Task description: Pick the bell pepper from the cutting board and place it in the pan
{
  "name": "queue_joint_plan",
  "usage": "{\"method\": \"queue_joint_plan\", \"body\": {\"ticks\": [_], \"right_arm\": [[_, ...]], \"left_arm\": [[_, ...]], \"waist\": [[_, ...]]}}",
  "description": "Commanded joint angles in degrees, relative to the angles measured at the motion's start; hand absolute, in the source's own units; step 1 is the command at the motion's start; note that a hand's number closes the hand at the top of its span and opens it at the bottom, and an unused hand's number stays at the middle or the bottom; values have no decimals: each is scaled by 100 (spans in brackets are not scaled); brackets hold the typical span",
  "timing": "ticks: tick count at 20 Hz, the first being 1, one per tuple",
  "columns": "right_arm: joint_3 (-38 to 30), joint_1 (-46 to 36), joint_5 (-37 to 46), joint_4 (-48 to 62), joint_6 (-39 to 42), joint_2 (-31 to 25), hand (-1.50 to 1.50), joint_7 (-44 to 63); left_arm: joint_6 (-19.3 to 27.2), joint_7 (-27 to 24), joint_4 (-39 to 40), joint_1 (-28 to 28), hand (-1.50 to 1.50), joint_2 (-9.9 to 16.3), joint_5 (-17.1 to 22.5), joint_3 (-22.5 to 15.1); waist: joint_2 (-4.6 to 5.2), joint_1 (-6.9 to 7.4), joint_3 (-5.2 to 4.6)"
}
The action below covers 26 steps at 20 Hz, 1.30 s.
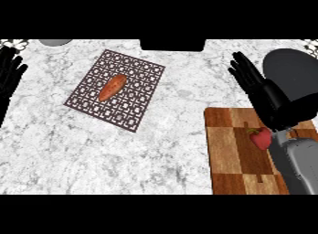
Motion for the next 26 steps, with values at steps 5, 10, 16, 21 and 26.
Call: {"method": "queue_joint_plan", "body": {"ticks": [5,10,16,21,26], "right_arm": [[958,-336,-686,221,3367,-710,150,-1006],[-104,-47,-29,354,3947,-1652,-150,-3349],[-1077,-327,442,949,3971,-2630,-150,-4834],[-828,-363,1281,839,3902,-3664,-150,-5435],[-464,-519,1917,941,3531,-4447,-150,-6058]], "left_arm": [[261,-98,166,60,0,-369,-199,-181],[588,-64,347,217,0,-757,-356,-396],[650,-73,482,68,0,-937,-354,-447],[601,-292,695,78,0,-983,-526,-557],[777,-311,854,-131,0,-1290,-700,-775]], "waist": [[326,120,11],[287,-304,53],[321,-140,43],[305,-86,16],[286,-64,0]]}}
